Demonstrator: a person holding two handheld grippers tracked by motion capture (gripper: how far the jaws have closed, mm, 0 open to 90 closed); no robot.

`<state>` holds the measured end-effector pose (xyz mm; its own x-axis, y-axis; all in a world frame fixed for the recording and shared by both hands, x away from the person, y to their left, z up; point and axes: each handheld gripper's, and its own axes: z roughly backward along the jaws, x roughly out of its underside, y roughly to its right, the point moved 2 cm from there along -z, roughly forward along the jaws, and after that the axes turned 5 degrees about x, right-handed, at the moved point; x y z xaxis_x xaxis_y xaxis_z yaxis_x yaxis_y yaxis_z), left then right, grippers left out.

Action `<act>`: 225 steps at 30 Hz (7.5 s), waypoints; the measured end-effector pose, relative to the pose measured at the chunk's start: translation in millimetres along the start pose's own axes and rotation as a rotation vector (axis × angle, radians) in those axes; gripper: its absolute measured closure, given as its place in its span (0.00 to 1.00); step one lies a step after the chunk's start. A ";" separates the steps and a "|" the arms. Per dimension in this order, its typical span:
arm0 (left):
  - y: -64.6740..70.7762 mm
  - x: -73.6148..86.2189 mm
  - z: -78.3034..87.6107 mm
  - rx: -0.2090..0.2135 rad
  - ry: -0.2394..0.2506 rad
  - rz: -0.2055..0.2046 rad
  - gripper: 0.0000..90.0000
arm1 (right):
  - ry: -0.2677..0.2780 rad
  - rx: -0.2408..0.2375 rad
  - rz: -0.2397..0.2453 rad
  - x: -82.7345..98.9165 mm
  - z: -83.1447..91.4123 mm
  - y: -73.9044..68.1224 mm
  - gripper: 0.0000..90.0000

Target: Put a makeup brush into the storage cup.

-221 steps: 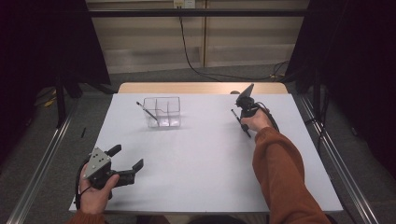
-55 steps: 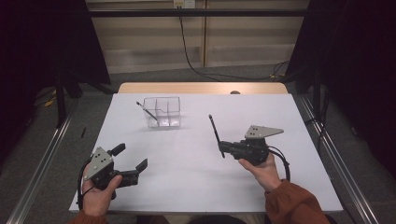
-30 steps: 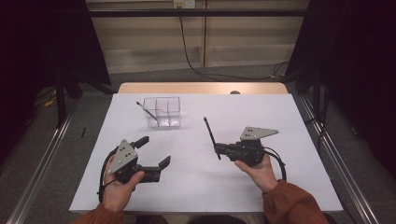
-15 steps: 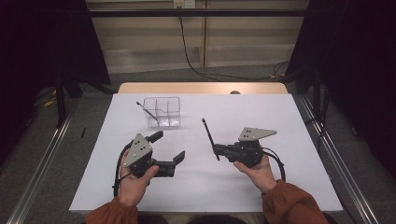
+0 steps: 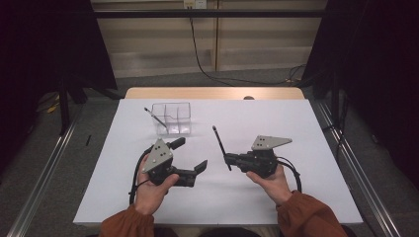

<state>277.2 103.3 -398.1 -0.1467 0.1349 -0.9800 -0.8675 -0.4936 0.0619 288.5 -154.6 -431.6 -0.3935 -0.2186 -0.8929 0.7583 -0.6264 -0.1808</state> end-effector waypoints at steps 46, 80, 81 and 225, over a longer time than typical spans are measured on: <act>-0.5 -16.9 -61.2 0.009 -0.021 0.049 0.56 | 0.006 -0.002 -0.007 0.9 -1.2 -0.5 0.94; 5.6 -15.5 -66.3 0.124 -0.012 0.122 0.93 | 0.001 -0.008 0.004 3.5 -3.9 -1.3 0.94; 7.0 -15.8 -66.6 0.119 -0.013 0.117 0.93 | 0.001 -0.010 0.003 3.6 -4.2 -1.6 0.94; -102.5 -38.2 36.6 -0.207 0.010 0.145 0.93 | 0.238 0.441 -0.030 55.9 97.4 45.2 0.00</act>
<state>354.4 180.1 -360.0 -0.2567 0.0419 -0.9656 -0.7220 -0.6725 0.1627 250.1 -268.0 -449.5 -0.2436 -0.0509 -0.9685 0.4360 -0.8978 -0.0625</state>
